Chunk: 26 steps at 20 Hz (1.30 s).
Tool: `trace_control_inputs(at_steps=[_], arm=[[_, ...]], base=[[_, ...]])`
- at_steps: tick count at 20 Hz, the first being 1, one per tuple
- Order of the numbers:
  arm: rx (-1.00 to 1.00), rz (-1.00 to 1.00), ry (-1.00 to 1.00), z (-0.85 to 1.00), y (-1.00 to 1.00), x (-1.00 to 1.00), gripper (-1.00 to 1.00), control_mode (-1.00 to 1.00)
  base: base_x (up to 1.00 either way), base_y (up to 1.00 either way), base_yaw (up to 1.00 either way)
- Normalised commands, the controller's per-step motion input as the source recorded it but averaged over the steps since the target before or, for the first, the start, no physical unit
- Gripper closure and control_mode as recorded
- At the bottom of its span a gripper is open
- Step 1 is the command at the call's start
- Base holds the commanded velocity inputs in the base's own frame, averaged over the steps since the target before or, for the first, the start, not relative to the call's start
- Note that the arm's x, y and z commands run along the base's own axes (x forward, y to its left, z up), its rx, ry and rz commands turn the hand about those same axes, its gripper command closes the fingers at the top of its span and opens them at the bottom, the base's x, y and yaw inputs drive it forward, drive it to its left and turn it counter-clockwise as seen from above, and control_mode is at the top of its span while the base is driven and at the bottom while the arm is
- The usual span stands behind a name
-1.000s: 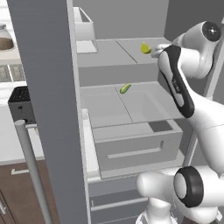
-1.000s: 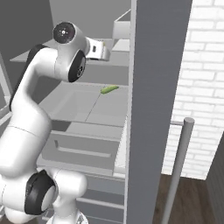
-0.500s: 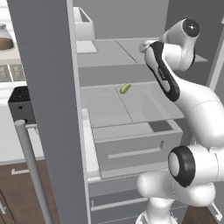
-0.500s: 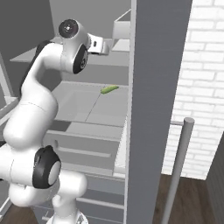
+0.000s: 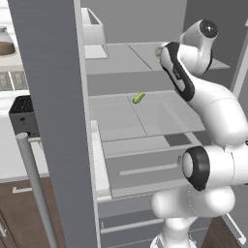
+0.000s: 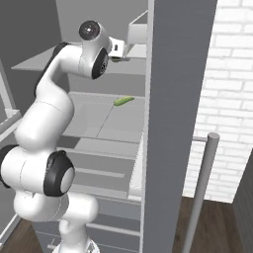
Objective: Grab a lemon wedge from the fridge and one ice cube from the ice bowl, and put them in the glass of lemonade.
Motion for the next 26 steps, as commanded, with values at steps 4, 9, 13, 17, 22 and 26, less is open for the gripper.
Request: trace_control_inputs(at_steps=[4, 9, 13, 17, 22, 26], arm=[[0.0, 0.0, 0.06, -0.21, 0.01, 0.21, -1.0, -1.0], [0.0, 0.0, 0.06, -0.22, 0.02, 0.46, -1.0, -1.0], [0.0, 0.0, 0.0, -0.02, 0.08, 0.58, -1.0, -1.0], [0.0, 0.0, 0.02, 0.0, 0.05, 0.5, -1.0, -1.0], [0.0, 0.0, 0.09, -0.01, 0.02, 0.43, -1.0, -1.0], [0.0, 0.0, 0.03, -0.05, 0.0, 0.48, -1.0, -1.0]], base=[[0.0, 0.0, 0.0], [0.0, 0.0, 0.0], [0.0, 0.0, 0.0], [0.0, 0.0, 0.0], [0.0, 0.0, 0.0], [0.0, 0.0, 0.0]])
